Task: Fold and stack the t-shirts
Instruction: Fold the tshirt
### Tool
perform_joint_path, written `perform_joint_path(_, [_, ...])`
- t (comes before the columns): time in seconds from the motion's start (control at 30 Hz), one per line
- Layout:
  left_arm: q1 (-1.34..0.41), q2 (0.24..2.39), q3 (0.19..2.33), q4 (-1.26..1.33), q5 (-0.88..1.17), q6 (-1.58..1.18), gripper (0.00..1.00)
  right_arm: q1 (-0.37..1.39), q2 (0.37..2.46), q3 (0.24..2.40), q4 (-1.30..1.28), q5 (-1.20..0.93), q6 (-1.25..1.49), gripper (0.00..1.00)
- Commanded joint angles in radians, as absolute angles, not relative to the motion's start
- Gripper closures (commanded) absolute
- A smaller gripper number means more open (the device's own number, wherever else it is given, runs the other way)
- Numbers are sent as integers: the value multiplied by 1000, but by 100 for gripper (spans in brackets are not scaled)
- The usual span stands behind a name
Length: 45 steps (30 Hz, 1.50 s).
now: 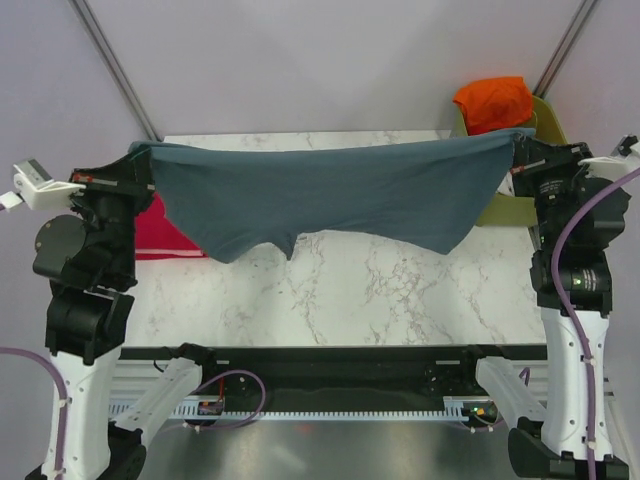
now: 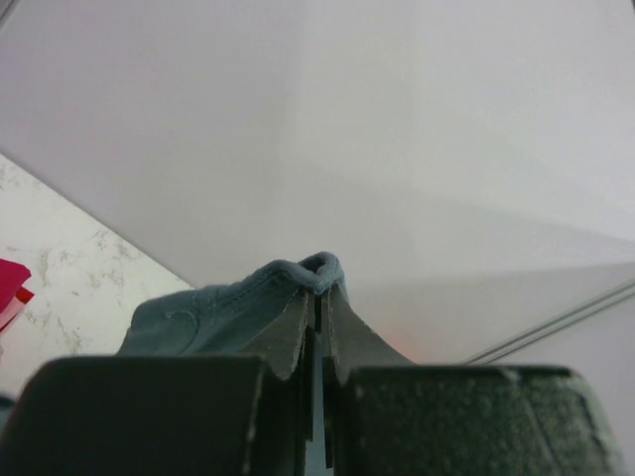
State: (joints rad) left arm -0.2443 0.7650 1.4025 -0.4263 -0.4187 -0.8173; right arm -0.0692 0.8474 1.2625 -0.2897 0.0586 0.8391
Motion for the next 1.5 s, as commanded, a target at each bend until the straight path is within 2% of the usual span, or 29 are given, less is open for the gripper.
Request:
perform_joint_path(0.0, [-242,801,1482,-492,-463,-759,98,-72,856,1353,-322,49,825,100])
perform_joint_path(0.2, [-242,847,1597,-514,-477,-738,98,-74,877,1451,-327,20,842,100])
perform_joint_path(0.37, [-241,916,1600,-514,-525,-732,98,-74,917,1425,-328,20,873,100])
perform_joint_path(0.6, [-229,1104,1569,-453,-540,-758,98,-72,1121,1350,-212,-106,939,100])
perform_joint_path(0.73, [-132,1225,1606,-408,-442,-834,98,-71,1244,1379,-152,-130,959,100])
perform_joint_path(0.8, [-42,1290,1640,-382,-311,-879,98,-72,1325,1445,-143,-127,957,100])
perform_joint_path(0.93, [41,1527,1837,-370,-143,-930,98,-72,1472,1630,-146,-136,973,100])
perform_joint_path(1.13, [89,1741,2305,-367,34,-991,98,-97,1687,1989,-181,-199,1023,100])
perform_joint_path(1.2, [103,1804,2356,-339,72,-1015,98,-106,1753,2072,-184,-218,1048,100])
perform_joint_path(1.3, [124,1827,2295,-166,142,-1060,98,-113,1825,2115,-184,-281,1065,100])
perform_joint_path(1.33, [129,1824,2216,-105,164,-1057,98,-115,1833,2108,-184,-293,1066,100])
perform_joint_path(1.4, [130,1800,2142,-54,183,-1039,98,-117,1841,2035,-169,-317,1055,100])
perform_joint_path(1.47, [130,1766,1976,-19,193,-1003,98,-118,1826,1952,-105,-360,1043,100])
